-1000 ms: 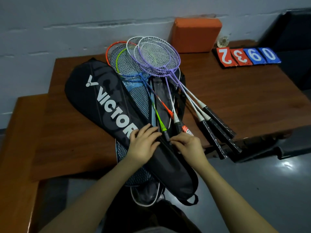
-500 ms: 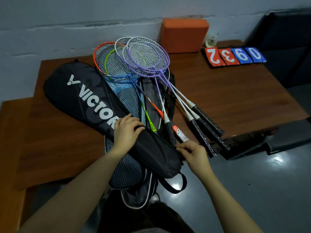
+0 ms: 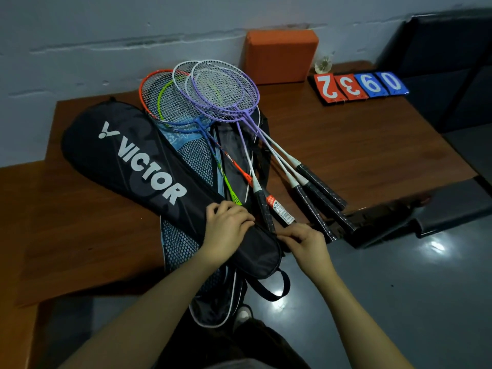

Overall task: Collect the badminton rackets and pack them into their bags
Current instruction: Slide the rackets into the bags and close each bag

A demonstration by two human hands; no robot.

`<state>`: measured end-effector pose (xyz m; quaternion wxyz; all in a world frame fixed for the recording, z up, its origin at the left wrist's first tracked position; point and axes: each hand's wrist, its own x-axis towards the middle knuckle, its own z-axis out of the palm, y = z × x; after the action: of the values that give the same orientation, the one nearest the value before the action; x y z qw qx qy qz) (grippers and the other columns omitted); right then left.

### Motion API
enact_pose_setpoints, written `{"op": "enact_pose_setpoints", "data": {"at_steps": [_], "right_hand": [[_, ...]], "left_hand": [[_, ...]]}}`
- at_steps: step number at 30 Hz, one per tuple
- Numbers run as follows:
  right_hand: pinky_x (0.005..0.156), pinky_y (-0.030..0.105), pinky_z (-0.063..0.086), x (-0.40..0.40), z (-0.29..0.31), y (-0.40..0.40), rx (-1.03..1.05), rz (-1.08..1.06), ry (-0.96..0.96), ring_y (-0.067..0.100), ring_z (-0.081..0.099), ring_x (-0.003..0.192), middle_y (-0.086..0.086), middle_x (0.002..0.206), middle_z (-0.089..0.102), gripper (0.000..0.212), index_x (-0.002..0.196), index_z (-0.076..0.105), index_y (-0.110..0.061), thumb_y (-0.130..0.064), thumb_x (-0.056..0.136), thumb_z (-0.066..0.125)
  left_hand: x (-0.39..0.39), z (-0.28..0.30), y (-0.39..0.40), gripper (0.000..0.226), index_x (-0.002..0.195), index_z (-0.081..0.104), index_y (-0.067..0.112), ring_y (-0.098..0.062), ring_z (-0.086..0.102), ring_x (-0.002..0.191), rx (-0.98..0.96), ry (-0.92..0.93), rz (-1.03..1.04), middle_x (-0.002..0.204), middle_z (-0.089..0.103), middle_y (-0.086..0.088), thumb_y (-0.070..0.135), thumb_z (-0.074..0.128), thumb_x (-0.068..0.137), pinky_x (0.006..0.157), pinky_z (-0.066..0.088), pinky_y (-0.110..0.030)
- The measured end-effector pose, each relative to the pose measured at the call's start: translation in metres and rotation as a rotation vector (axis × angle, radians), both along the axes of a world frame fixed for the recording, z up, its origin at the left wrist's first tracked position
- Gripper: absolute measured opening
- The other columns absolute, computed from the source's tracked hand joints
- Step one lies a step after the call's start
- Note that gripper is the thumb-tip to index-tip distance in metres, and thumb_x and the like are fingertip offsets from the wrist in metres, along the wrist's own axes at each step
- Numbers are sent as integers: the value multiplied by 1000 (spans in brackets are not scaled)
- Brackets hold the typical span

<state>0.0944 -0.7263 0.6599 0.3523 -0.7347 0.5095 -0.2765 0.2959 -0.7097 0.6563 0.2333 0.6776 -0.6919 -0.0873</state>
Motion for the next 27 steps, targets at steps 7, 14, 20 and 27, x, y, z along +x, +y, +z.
{"op": "enact_pose_setpoints", "data": {"at_steps": [7, 14, 20, 27], "right_hand": [[80, 35, 53, -19, 4, 5, 107, -81, 93, 12, 62, 83, -11, 79, 62, 9, 85, 75, -15, -9, 79, 71], [73, 39, 53, -11, 9, 7, 54, 65, 151, 8, 61, 81, -18, 81, 61, 6, 85, 71, -21, -18, 83, 67], [82, 40, 47, 28, 13, -12, -116, 149, 261, 17, 58, 100, -6, 108, 60, 32, 118, 61, -24, -36, 89, 56], [90, 40, 32, 107, 8, -29, -196, 372, 661, 28, 52, 112, 4, 125, 54, 58, 145, 23, -29, -42, 93, 45]], "left_hand": [[-5, 2, -20, 3, 77, 72, 28, -19, 54, 95, -23, -21, 104, 84, 68, 14, 29, 70, 78, 83, 18, -32], [4, 4, -22, 15, 96, 70, 21, -22, 47, 111, 50, 8, 125, 108, 64, 5, 28, 61, 86, 89, 19, -34], [30, -1, 15, 62, 135, 40, 9, -37, 27, 129, 175, -12, 371, 143, 32, -18, 39, 59, 85, 103, 24, -51], [60, -4, 41, 96, 144, 16, 9, -37, 24, 134, 423, 249, 683, 149, 15, -20, 60, 60, 75, 107, 22, -46]]}}
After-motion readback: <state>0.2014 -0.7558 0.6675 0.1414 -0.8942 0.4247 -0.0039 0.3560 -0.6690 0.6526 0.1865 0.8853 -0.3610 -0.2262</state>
